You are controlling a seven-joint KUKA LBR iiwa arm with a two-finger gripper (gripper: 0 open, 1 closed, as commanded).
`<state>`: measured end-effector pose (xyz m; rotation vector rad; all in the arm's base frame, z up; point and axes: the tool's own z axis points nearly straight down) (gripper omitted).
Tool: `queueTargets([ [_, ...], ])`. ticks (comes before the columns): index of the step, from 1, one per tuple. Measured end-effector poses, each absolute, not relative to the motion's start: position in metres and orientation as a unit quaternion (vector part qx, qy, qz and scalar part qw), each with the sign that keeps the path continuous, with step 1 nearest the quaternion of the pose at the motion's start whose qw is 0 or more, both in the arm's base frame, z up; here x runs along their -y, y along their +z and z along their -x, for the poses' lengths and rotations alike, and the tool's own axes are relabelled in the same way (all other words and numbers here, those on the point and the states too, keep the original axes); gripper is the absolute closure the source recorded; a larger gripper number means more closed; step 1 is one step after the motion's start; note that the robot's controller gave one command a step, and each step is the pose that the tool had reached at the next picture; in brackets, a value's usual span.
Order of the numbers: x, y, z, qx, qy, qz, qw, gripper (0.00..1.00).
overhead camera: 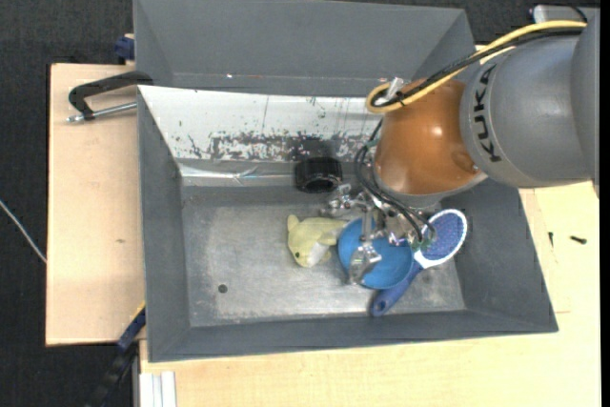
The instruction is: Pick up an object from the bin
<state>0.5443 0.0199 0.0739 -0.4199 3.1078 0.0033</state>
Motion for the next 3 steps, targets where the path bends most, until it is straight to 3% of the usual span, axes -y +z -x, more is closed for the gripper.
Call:
queueTargets([
  [1, -0.019, 0.074, -0.545, -0.991, 0.001, 0.133, 0.003, 1.0],
  [2, -0.02, 0.101, -0.547, -0.991, 0.0, 0.133, 0.005, 1.0],
  [3, -0.021, 0.113, -0.549, -0.991, 0.0, 0.132, 0.004, 1.0],
])
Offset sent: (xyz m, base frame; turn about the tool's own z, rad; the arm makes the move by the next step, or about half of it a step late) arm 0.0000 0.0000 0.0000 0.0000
